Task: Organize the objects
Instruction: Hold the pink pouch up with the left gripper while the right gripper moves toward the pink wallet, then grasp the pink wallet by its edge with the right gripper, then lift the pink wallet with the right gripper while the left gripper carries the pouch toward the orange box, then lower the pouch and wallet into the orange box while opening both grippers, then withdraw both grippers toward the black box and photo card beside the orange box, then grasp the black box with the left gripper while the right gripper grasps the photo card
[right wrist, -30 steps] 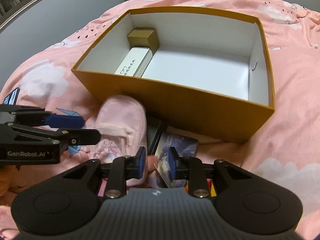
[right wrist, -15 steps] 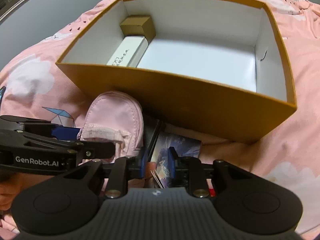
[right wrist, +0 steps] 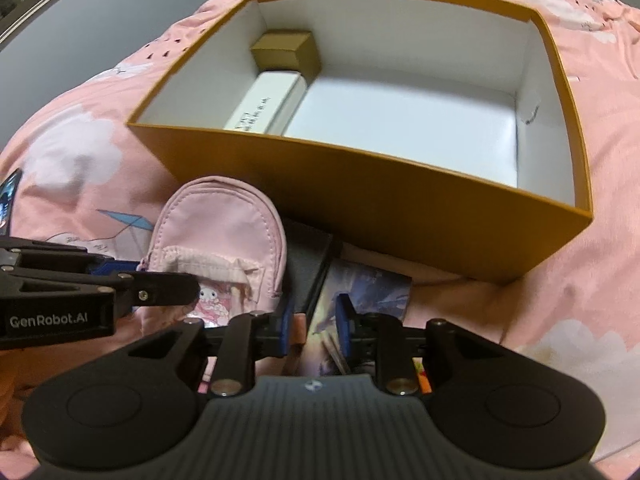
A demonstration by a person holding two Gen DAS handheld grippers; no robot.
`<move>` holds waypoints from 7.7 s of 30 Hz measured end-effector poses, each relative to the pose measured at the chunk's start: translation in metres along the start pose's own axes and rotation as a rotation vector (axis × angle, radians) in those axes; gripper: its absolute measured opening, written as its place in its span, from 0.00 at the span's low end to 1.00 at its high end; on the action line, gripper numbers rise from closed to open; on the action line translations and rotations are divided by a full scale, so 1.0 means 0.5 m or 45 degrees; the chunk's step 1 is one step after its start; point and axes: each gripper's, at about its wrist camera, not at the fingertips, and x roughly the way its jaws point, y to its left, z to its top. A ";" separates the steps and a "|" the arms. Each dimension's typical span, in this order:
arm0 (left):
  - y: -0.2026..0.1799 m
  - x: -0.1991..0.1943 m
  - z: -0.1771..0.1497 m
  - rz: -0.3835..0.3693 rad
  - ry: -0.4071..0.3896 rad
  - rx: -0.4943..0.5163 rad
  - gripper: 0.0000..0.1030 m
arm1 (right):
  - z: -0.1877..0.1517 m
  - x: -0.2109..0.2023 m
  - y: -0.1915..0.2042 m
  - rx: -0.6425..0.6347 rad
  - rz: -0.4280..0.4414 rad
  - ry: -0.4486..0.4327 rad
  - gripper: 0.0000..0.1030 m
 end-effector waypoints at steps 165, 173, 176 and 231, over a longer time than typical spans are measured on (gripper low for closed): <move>0.080 0.019 0.313 -0.125 -0.129 -0.023 0.18 | 0.270 0.160 -0.115 0.370 0.184 0.174 0.52; 0.033 0.093 0.290 -0.183 0.028 -0.035 0.18 | 0.254 0.111 -0.190 0.493 0.105 0.079 0.21; 0.025 0.129 0.281 -0.159 0.092 -0.039 0.18 | 0.248 0.097 -0.197 0.484 0.122 0.064 0.23; 0.013 0.002 0.006 -0.039 -0.037 -0.005 0.48 | -0.020 -0.096 -0.077 0.272 0.008 -0.069 0.47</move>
